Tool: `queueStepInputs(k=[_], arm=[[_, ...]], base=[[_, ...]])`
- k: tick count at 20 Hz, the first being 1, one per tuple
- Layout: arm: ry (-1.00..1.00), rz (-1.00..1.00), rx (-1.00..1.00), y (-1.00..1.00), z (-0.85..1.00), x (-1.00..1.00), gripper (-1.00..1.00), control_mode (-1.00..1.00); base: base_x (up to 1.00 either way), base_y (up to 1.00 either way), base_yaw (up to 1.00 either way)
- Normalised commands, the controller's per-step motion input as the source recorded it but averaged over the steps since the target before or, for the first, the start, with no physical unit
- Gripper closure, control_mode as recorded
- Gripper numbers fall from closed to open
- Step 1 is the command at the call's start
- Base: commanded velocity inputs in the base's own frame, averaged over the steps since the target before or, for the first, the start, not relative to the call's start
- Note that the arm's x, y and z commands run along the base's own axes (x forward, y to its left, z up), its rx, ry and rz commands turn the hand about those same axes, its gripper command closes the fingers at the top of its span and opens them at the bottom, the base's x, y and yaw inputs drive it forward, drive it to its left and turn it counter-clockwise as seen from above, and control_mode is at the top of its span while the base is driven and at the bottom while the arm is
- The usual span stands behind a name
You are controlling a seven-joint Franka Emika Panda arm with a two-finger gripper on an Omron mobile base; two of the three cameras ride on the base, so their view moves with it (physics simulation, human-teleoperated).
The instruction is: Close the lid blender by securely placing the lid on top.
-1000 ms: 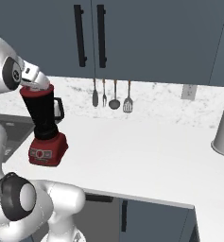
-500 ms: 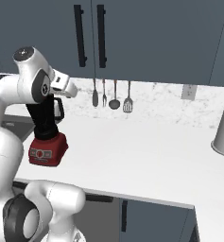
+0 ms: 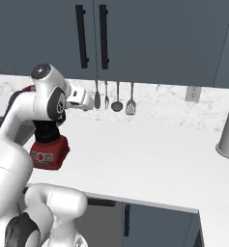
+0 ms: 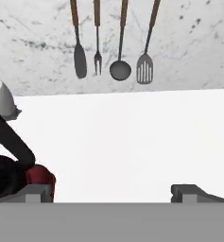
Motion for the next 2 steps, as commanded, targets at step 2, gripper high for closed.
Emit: queueStepInputs(k=[2], arm=[[0.01,0.02,-0.09,-0.48,-0.43,0.00,-1.00,-1.00]], base=[[0.00,0.00,0.00]])
